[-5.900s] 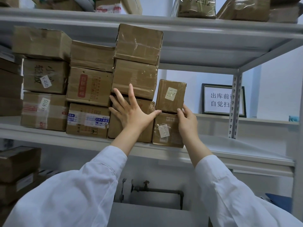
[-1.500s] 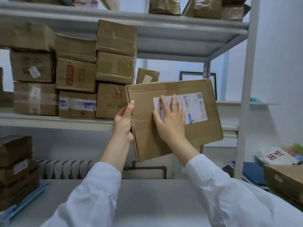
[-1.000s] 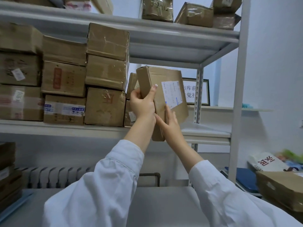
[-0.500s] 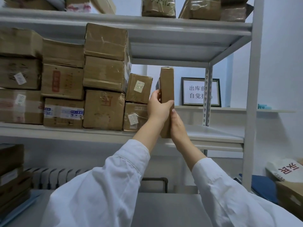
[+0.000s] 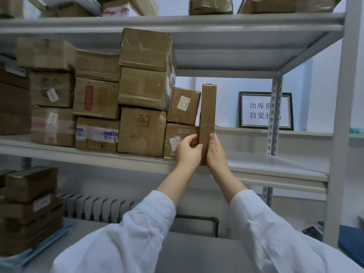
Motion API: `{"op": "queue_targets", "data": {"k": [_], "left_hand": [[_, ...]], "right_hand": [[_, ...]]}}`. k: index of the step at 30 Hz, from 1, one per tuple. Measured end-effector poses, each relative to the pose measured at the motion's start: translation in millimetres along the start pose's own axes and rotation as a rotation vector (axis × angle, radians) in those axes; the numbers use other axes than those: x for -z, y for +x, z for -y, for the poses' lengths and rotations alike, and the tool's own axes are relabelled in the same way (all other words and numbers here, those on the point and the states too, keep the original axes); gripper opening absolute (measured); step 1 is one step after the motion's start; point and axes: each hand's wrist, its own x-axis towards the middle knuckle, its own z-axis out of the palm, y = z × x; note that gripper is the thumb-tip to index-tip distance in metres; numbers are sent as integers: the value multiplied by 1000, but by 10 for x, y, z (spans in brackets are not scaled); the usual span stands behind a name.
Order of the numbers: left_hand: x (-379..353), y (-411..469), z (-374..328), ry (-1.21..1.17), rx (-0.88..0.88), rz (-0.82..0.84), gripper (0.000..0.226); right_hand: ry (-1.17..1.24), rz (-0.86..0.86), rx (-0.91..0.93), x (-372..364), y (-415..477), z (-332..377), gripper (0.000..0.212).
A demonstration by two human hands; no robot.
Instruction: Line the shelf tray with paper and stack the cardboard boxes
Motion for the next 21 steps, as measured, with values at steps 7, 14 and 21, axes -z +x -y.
{"op": "queue_targets", "data": {"k": [7, 14, 21], "left_hand": [[11, 15, 77, 7, 55, 65, 38], [51, -40, 131, -16, 86, 82, 39], [96, 6, 162, -6, 111, 80, 34]], "right_hand": [[-14, 28, -10, 30, 45, -6, 49], [-22, 26, -52, 59, 38, -4, 54], [-72, 5, -23, 80, -42, 122, 56]]}}
